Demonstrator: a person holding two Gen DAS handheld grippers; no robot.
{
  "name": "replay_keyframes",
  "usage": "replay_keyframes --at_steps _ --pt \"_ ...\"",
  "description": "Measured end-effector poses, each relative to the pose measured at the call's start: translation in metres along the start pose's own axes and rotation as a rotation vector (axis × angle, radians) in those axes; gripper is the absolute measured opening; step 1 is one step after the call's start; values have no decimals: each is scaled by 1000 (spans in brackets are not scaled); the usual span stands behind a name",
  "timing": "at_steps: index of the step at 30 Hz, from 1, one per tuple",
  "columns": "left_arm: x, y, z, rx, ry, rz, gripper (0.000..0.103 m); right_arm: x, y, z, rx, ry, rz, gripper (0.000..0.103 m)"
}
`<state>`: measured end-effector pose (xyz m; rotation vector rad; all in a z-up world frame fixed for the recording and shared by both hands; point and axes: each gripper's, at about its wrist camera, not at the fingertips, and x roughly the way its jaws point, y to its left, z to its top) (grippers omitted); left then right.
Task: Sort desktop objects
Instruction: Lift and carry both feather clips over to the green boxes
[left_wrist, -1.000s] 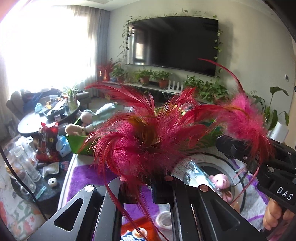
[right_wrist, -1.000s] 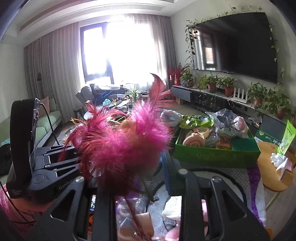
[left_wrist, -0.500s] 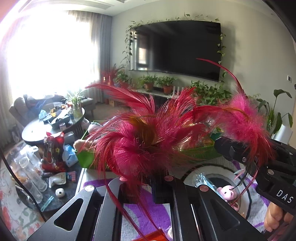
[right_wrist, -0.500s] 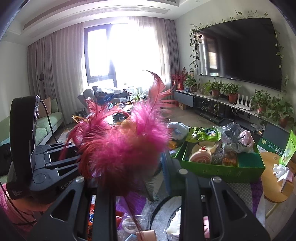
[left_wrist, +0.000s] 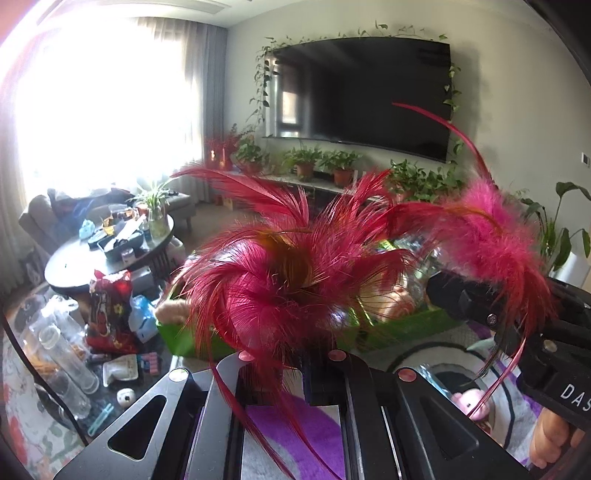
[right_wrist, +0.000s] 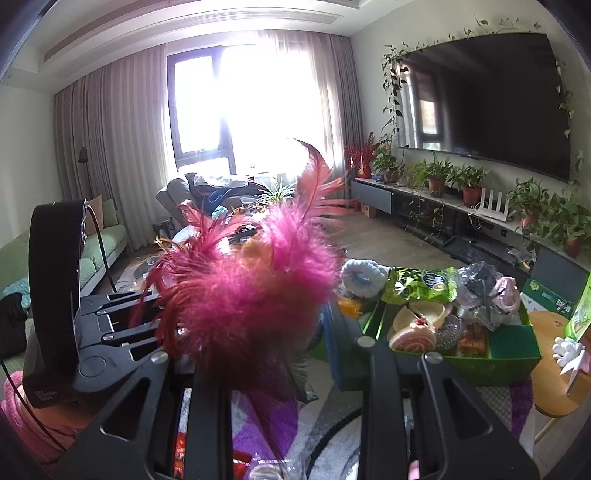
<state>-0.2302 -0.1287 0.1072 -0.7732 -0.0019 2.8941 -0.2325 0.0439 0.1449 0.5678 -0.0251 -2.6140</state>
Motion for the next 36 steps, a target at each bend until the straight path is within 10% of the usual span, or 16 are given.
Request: replay_keyframes --at_steps 36 --pt "132 68 79 -57 131 53 6 149 -27 75 77 156 -16 28"
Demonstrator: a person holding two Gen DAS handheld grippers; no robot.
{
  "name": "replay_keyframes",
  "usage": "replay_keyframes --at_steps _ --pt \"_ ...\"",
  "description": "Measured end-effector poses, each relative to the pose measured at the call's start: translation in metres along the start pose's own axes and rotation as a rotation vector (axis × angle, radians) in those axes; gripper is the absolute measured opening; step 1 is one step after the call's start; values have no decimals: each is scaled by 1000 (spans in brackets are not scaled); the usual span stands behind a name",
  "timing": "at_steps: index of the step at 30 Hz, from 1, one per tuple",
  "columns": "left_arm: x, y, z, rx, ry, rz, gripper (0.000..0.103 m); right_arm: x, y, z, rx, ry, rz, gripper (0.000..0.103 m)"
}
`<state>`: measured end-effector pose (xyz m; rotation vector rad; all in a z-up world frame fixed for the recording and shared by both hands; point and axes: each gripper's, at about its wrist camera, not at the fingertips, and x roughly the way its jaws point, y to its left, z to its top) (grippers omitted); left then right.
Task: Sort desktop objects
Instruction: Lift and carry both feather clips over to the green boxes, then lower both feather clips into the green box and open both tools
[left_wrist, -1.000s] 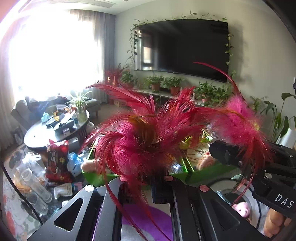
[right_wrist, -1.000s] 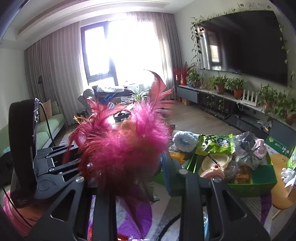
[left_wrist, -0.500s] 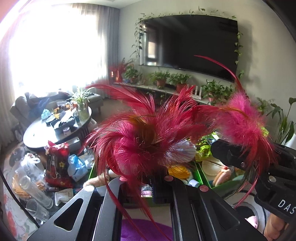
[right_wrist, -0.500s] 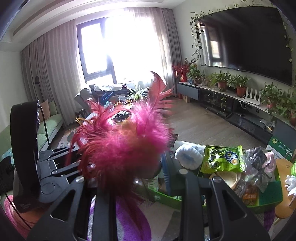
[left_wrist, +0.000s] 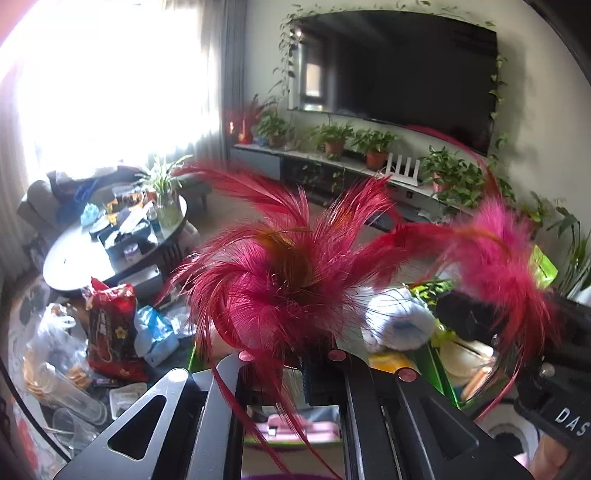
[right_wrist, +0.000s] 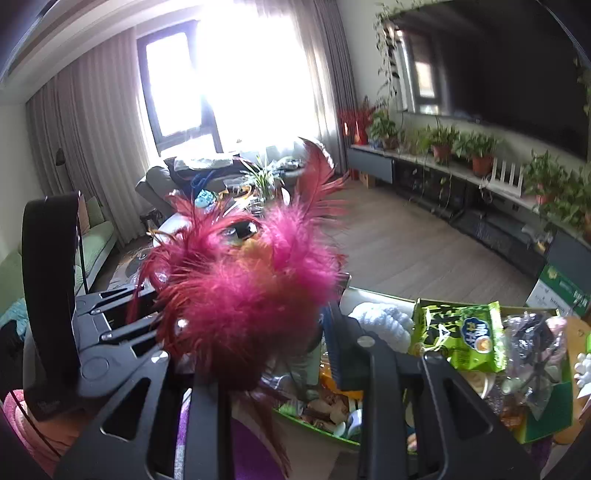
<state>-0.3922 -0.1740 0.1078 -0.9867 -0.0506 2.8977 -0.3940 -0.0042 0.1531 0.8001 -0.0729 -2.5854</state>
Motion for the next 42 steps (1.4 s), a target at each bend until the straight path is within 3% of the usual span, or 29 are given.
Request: replay_keyframes --at_steps 9,24,42 --pt "46 18 9 -59 74 -14 6 48 -15 8 44 72 -19 28" --pt "119 38 13 -132 144 32 6 101 -35 1 108 147 -30 28" --pt "133 44 5 -135 162 49 6 116 -36 9 109 139 -57 27"
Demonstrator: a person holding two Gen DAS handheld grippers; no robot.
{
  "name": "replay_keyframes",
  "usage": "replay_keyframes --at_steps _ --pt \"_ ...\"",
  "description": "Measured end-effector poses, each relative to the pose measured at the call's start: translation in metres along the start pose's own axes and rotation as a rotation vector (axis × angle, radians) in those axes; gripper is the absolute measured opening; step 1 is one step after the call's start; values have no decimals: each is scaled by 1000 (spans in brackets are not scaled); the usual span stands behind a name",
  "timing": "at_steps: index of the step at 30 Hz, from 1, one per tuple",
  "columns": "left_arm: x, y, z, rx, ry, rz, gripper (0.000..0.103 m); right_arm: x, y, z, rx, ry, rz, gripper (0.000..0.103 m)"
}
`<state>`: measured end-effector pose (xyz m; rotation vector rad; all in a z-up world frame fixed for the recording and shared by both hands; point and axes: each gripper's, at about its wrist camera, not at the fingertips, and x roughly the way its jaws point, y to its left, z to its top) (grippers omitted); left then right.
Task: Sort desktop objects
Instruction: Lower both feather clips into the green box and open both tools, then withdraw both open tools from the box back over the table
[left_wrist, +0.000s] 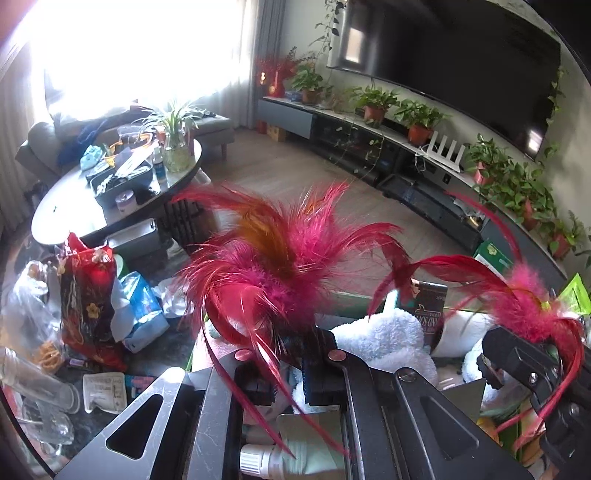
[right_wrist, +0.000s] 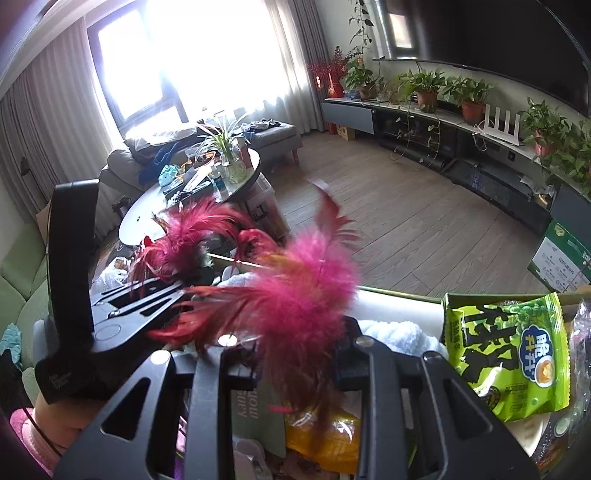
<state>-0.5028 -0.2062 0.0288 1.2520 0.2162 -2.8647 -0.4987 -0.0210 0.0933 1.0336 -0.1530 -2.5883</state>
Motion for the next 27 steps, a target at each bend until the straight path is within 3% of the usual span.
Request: replay_keyframes --at_steps 4,7,12,18,27 --pt "-2 1 -4 9 19 11 6 5 2 -2 -5 18 -4 29" --pt "-8 3 -5 3 14 26 16 9 0 0 6 21 -9 29" --pt "-22 0 -9 27 -28 21 58 11 4 3 5 14 -21 29" --pt "-37 -4 -10 56 -68 8 60 6 4 0 13 19 -2 29" --pt "-59 3 -6 18 -97 4 60 -24 13 2 -26 -24 -10 34"
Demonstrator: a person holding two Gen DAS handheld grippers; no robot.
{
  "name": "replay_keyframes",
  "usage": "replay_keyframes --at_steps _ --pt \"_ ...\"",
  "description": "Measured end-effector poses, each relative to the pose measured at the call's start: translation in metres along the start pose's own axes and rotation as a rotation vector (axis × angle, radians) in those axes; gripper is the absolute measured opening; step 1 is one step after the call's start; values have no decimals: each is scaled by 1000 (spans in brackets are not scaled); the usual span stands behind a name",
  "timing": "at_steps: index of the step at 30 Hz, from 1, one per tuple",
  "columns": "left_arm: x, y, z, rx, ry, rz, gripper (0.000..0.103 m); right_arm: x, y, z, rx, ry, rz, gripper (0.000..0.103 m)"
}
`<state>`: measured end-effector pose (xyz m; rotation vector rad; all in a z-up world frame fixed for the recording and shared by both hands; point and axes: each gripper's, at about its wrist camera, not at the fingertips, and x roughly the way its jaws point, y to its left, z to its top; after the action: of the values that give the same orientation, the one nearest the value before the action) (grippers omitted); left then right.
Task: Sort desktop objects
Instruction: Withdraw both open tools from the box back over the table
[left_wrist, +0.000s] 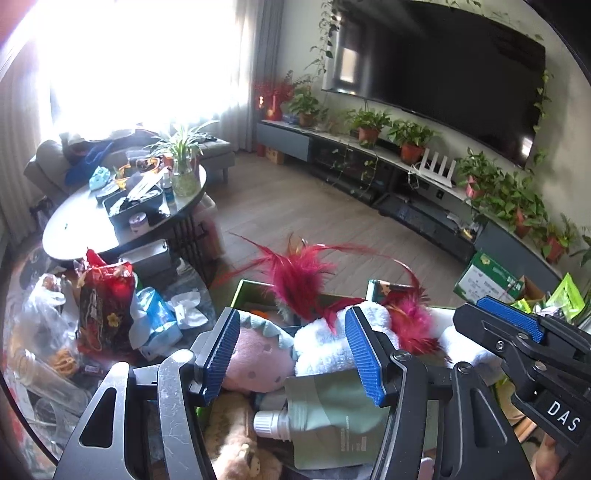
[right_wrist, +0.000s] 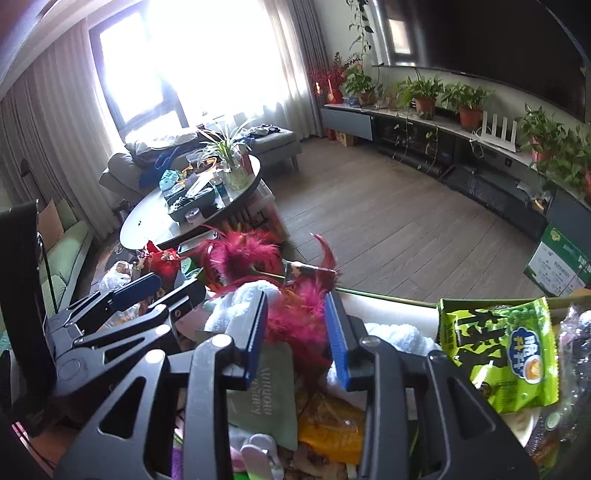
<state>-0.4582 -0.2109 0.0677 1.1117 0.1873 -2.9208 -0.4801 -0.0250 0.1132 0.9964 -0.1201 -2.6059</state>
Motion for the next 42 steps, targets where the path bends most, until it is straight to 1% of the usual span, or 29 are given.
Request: replay_keyframes --at_steps 6,8,11,13,16,20,29,32,37,40,42 --pt "-29 -5 2 10 -39 -9 60 -24 11 1 -15 -12 17 34" --pt "-41 -10 3 19 -46 -17 60 -35 15 1 -25 -18 18 35" --pt "-56 -14 2 22 -62 -24 61 -55 21 0 -44 -32 15 38" --pt "-66 -17 1 21 -69 -37 63 -67 22 -2 -49 -43 17 43" --pt "-82 -22 -6 17 -81 -51 65 -85 25 -7 -59 -60 14 47" --pt "-101 -31 -17 29 -88 -61 66 -105 23 -17 -53 -65 14 49" --pt "-136 -51 -53 65 -65 -77 68 -146 21 -57 -43 -23 11 51" --pt "-148 -57 -67 61 -60 -73 73 -161 22 -71 -49 -21 4 52" --pt "-172 -64 -88 56 -41 -90 73 -186 20 -94 -50 -13 9 52" --pt "-191 -68 -101 62 -58 -100 73 -200 21 -107 -51 -14 22 52" --pt "-203 -72 -109 77 -75 -89 74 -210 21 -117 -58 -21 25 53"
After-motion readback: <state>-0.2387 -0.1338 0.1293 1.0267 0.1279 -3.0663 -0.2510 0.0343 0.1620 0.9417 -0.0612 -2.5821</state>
